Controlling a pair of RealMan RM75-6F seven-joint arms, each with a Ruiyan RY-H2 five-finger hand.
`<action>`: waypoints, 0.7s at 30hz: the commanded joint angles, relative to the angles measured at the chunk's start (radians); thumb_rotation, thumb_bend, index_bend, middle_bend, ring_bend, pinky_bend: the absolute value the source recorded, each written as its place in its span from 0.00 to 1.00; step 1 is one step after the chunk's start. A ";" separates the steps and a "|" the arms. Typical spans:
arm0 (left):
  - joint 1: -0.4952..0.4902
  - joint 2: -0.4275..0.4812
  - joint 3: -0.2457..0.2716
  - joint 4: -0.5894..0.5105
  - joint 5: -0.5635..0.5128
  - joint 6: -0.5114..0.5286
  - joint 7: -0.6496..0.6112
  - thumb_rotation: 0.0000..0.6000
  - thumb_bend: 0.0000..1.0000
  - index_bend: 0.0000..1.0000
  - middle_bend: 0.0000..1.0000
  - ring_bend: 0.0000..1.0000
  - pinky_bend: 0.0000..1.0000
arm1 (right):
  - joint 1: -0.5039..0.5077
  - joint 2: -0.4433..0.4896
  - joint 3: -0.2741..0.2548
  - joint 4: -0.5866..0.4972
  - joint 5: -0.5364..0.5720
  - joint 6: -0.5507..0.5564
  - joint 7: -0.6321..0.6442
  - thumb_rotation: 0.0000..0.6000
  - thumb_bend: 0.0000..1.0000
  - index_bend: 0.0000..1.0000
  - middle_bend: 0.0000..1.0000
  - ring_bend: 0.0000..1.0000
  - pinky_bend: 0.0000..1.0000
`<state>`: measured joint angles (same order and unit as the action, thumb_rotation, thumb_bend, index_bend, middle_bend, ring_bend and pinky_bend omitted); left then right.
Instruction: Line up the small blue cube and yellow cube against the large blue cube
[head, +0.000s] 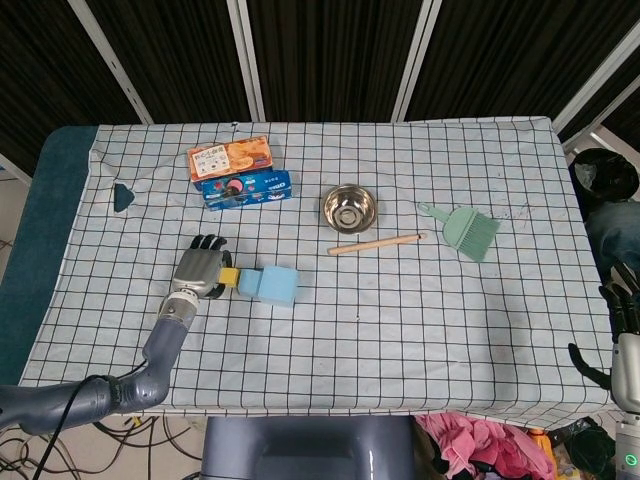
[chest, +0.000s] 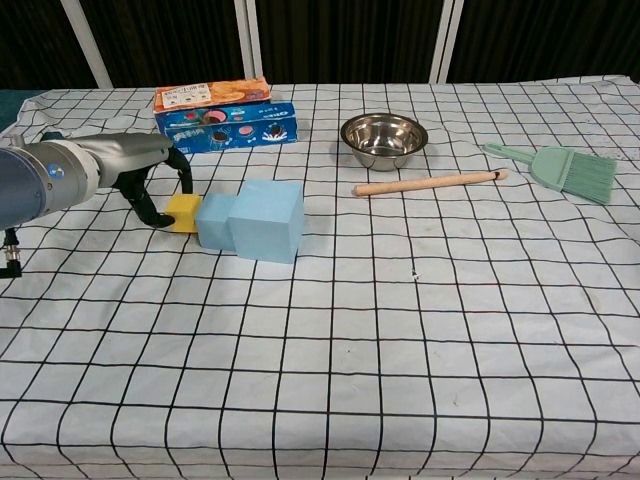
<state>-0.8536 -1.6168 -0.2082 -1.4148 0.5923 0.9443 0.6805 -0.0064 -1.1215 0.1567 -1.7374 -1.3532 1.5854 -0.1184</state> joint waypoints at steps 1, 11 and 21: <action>-0.005 -0.004 0.003 0.004 -0.007 0.002 -0.001 1.00 0.36 0.43 0.12 0.00 0.00 | 0.000 0.000 0.000 0.000 0.000 0.001 -0.001 1.00 0.22 0.10 0.07 0.21 0.12; -0.021 -0.013 0.013 0.003 -0.016 0.012 0.005 1.00 0.36 0.43 0.12 0.00 0.00 | 0.002 -0.004 0.000 0.001 0.000 -0.001 -0.002 1.00 0.22 0.10 0.07 0.21 0.12; -0.033 -0.013 0.021 -0.002 -0.036 0.017 0.014 1.00 0.36 0.43 0.12 0.00 0.00 | 0.001 -0.002 0.001 0.000 0.000 -0.001 0.001 1.00 0.22 0.10 0.07 0.21 0.12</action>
<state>-0.8861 -1.6298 -0.1876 -1.4163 0.5562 0.9614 0.6942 -0.0057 -1.1237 0.1574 -1.7377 -1.3536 1.5849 -0.1169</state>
